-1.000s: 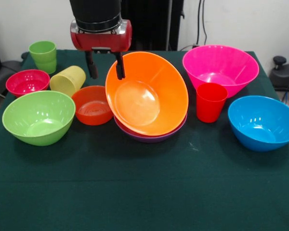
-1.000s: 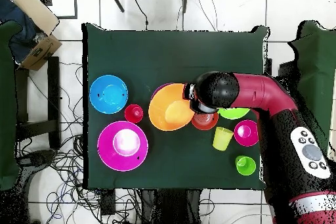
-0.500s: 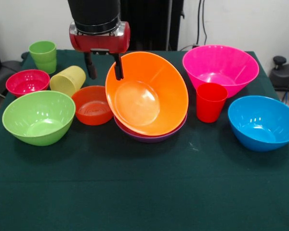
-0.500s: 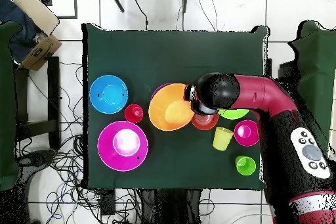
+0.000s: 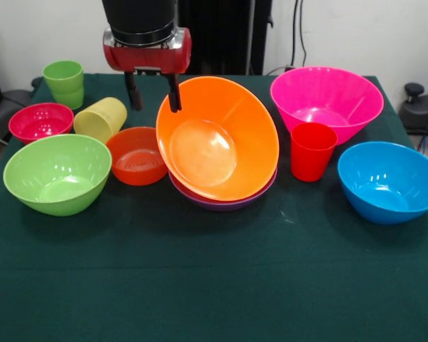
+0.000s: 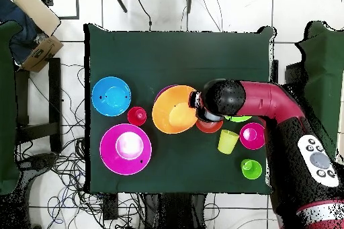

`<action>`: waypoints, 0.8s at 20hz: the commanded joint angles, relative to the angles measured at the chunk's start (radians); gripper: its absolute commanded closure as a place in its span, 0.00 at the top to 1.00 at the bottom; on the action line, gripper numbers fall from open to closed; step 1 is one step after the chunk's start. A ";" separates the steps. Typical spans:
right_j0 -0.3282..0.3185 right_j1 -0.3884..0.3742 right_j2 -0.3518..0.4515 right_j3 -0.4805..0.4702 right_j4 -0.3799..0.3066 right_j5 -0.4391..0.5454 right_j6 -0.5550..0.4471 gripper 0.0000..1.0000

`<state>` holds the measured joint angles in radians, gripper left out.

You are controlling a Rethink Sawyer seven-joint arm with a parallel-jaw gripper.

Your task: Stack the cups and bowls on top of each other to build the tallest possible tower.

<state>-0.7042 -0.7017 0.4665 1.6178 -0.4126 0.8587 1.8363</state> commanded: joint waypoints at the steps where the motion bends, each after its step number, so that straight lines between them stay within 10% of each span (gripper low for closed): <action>1: -0.001 -0.006 -0.041 0.126 -0.075 -0.039 -0.044 1.00; 16: -0.002 0.026 -0.070 0.173 -0.095 -0.144 0.004 1.00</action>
<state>-0.7180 -0.7350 0.4329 1.7416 -0.4122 0.8141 1.8363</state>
